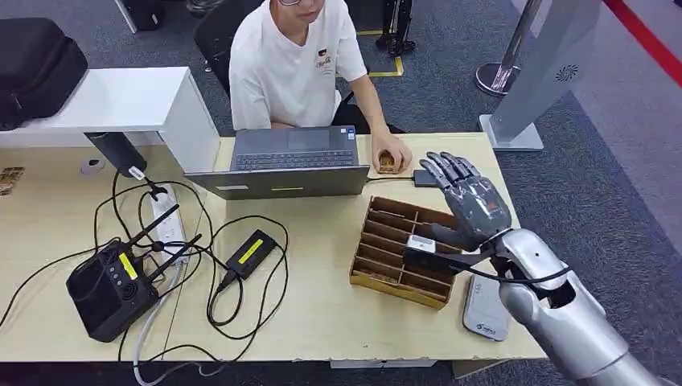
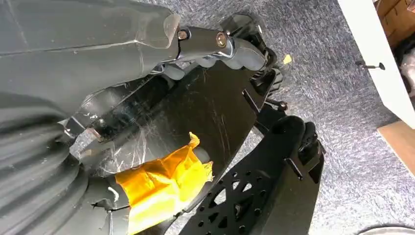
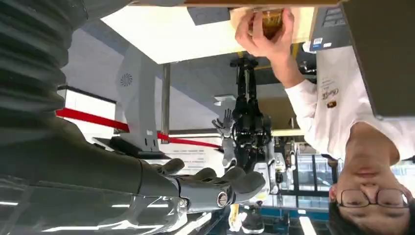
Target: Pass the card to the sensor for recognition and then transmit it.
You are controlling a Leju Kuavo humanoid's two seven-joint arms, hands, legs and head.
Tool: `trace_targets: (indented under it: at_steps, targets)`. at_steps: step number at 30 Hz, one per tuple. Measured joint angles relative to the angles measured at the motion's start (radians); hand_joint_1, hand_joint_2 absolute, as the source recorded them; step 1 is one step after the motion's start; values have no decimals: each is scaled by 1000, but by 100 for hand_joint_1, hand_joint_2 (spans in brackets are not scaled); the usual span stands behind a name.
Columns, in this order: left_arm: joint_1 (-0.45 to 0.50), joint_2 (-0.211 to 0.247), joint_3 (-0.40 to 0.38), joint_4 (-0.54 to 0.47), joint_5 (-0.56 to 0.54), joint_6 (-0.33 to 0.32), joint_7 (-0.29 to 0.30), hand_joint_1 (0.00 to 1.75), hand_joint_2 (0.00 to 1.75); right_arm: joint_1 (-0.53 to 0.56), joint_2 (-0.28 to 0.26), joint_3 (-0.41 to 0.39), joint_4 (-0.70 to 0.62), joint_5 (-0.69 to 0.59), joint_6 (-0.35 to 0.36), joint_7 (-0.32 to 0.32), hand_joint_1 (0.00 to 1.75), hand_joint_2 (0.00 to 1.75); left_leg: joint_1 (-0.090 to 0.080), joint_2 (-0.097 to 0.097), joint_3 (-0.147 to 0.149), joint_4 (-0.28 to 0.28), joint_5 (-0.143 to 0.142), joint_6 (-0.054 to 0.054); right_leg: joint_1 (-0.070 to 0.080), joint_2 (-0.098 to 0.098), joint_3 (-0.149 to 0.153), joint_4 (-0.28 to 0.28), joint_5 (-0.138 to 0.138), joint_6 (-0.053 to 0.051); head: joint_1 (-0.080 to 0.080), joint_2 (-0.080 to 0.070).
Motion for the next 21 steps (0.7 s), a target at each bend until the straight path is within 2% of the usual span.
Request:
trace_targets:
  at_steps: [8, 13, 17, 21]
  targets:
    - [11, 3, 0, 0, 8, 7, -3, 0, 175, 49, -47, -19, -91, -12, -33, 1, 0, 175, 0, 0, 0, 0, -1, 0, 0, 0, 0, 0, 0, 0, 0, 0]
    - [12, 6, 0, -2, 12, 13, -3, 0, 175, 107, -51, -16, -106, -14, -27, -18, 0, 175, 0, 0, 0, 0, -1, 1, 0, 0, 0, 0, -1, 0, 0, 0]
    - [13, 8, 0, -6, 16, 16, -3, 0, 175, 155, -35, -6, -91, -19, -24, -33, 0, 175, 0, 0, 0, 0, -1, 0, 0, 0, 0, 0, -1, 0, 0, 0]
    - [11, 8, 0, -6, 17, 16, -3, 0, 175, 184, 9, 7, -44, -15, -34, -39, 0, 175, 0, 0, 0, 0, -1, 0, 0, 0, 0, 0, -1, 0, 0, 0]
